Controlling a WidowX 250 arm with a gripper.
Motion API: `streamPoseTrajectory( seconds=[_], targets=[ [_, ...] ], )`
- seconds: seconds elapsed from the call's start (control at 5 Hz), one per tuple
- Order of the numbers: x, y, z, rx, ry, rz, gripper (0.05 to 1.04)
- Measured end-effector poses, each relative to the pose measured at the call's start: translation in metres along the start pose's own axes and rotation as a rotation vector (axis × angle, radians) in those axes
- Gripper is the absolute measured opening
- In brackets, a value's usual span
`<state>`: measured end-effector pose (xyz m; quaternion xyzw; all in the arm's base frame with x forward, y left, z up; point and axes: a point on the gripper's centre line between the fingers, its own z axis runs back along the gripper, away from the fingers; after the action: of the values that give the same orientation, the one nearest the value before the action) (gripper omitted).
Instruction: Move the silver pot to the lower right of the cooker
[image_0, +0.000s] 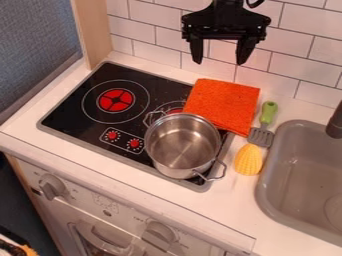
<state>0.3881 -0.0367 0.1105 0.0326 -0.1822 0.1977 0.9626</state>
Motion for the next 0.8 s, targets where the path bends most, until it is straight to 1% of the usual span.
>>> streamPoseTrajectory(
  seconds=[0.2,0.4,0.6,0.8],
  targets=[
    [-0.005,0.001,-0.01,0.015,0.026,0.001,1.0],
    [-0.021,0.001,-0.018,0.048,0.065,0.047,1.0],
    [-0.043,0.001,-0.024,0.082,0.104,0.12,1.0],
    [-0.062,-0.005,-0.025,0.101,0.128,0.182,1.0]
  ],
)
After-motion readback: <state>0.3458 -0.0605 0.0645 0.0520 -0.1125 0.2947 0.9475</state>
